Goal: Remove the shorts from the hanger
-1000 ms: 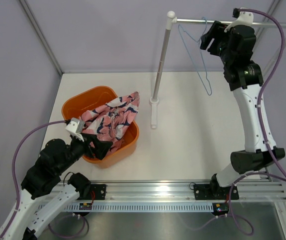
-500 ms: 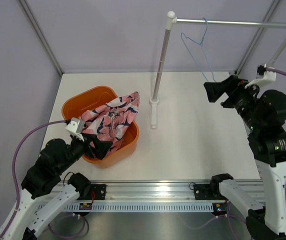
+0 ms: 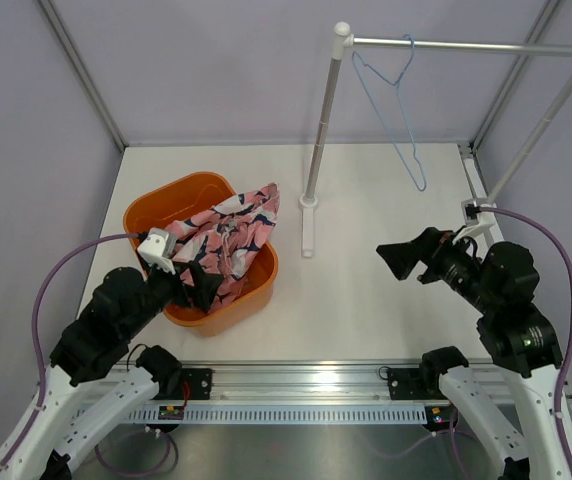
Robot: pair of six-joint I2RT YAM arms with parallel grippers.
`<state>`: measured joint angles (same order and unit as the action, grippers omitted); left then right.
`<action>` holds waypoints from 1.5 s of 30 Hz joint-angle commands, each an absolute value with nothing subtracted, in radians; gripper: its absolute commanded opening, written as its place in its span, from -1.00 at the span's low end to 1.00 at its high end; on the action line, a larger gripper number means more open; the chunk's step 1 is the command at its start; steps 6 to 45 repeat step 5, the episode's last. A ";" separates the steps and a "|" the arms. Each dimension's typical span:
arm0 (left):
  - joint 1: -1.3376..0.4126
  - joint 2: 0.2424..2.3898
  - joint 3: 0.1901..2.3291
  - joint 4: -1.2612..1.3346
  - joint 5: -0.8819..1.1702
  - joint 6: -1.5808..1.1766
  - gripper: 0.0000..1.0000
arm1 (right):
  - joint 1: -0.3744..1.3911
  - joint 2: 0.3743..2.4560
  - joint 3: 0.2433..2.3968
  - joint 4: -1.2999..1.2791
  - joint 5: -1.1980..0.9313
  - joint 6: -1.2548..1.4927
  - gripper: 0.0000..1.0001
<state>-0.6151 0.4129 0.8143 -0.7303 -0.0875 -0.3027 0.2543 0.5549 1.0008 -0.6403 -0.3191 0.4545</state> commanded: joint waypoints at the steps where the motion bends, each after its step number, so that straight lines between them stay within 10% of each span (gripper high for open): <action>1: -0.621 0.402 0.815 -0.673 -0.106 -0.284 0.98 | 0.288 0.555 0.979 -0.572 -0.357 0.474 0.99; 45: -0.621 0.368 0.807 -0.673 -0.115 -0.287 0.98 | 0.299 0.542 0.966 -0.565 -0.318 0.466 0.99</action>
